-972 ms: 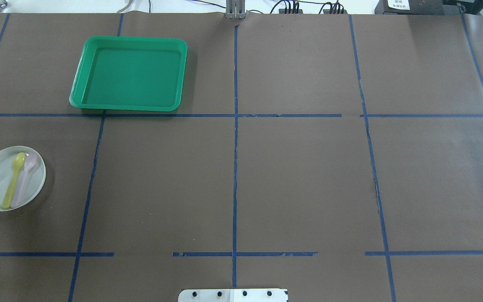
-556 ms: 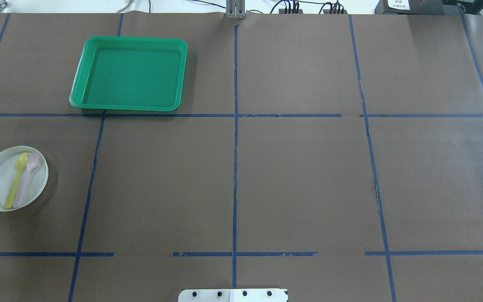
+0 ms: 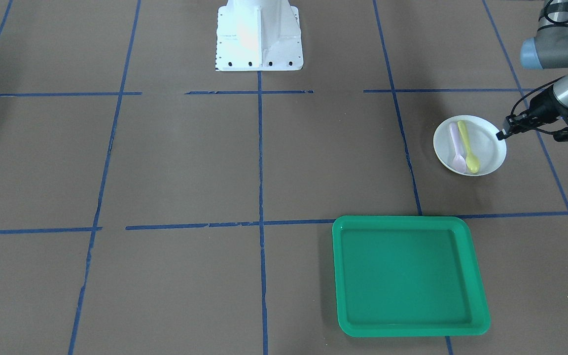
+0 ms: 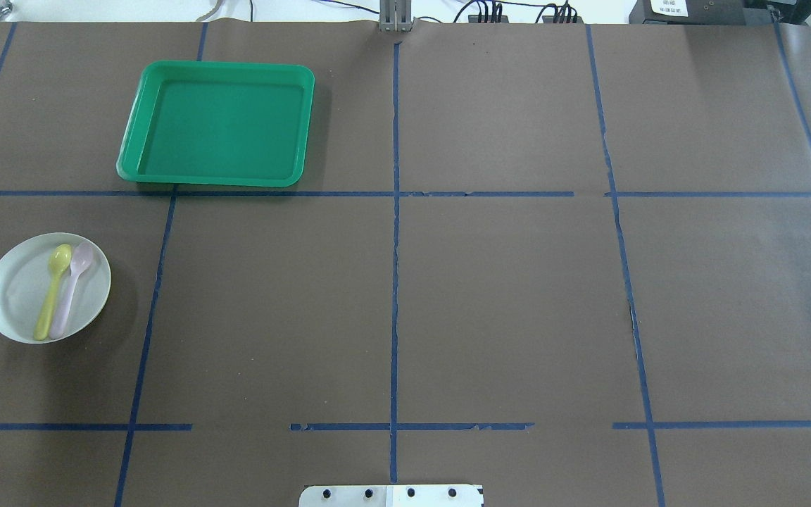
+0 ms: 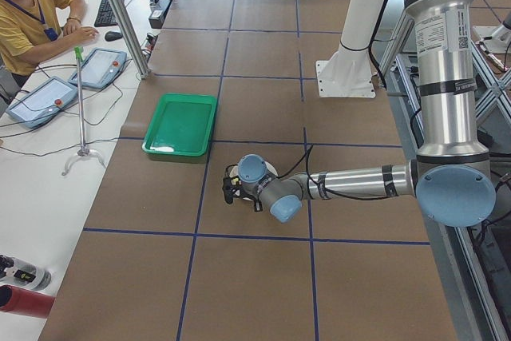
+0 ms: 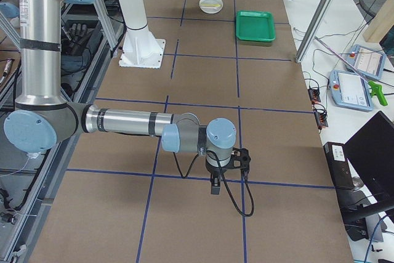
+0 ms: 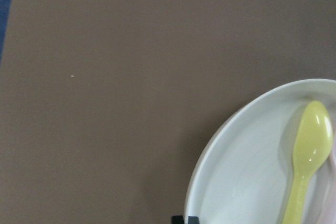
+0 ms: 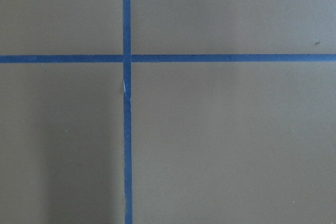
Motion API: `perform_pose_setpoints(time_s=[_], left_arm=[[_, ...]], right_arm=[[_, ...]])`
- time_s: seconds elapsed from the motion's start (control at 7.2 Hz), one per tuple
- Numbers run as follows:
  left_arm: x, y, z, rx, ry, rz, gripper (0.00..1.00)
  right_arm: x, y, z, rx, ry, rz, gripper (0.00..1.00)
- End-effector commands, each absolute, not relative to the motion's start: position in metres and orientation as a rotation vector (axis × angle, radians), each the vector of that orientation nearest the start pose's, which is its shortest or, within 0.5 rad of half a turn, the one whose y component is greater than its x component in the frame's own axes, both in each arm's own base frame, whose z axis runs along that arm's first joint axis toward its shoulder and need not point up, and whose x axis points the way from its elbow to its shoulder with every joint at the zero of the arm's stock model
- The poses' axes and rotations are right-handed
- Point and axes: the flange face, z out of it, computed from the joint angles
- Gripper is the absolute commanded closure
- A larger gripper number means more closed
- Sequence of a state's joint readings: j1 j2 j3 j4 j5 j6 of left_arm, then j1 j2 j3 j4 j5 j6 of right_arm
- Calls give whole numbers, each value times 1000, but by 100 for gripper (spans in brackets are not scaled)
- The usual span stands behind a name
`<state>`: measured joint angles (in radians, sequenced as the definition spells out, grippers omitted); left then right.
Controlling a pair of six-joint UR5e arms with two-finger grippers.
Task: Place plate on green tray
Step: 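Lift the plate and carry it over the green tray with left gripper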
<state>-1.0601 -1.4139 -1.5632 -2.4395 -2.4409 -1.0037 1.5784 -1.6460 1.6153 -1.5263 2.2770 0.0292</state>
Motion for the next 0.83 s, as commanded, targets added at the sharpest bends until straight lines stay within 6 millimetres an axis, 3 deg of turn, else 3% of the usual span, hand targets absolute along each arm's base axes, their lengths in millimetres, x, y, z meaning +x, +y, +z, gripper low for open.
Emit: perform_pose_setpoints(time_s=[0.0,0.14,0.42,0.56,0.69], left_arm=[[159,-435,591,-98,1124,-196,100],[155,-448,584,-100,1131,-254,100],[168,-531,528,-126,1156,-400,100],[174,-571,507,-118,1159,-420,100],[192,-615,493,-138,1154,-457,100]], right_arm=[[72,-460,673,6,-707,30,0],[72,-460,673,6,-706,30,0],[72,-460,673,6,-707,30,0],[72,-460,673,6,-707,30,0],[72,-461,672,7,-707,30,0]])
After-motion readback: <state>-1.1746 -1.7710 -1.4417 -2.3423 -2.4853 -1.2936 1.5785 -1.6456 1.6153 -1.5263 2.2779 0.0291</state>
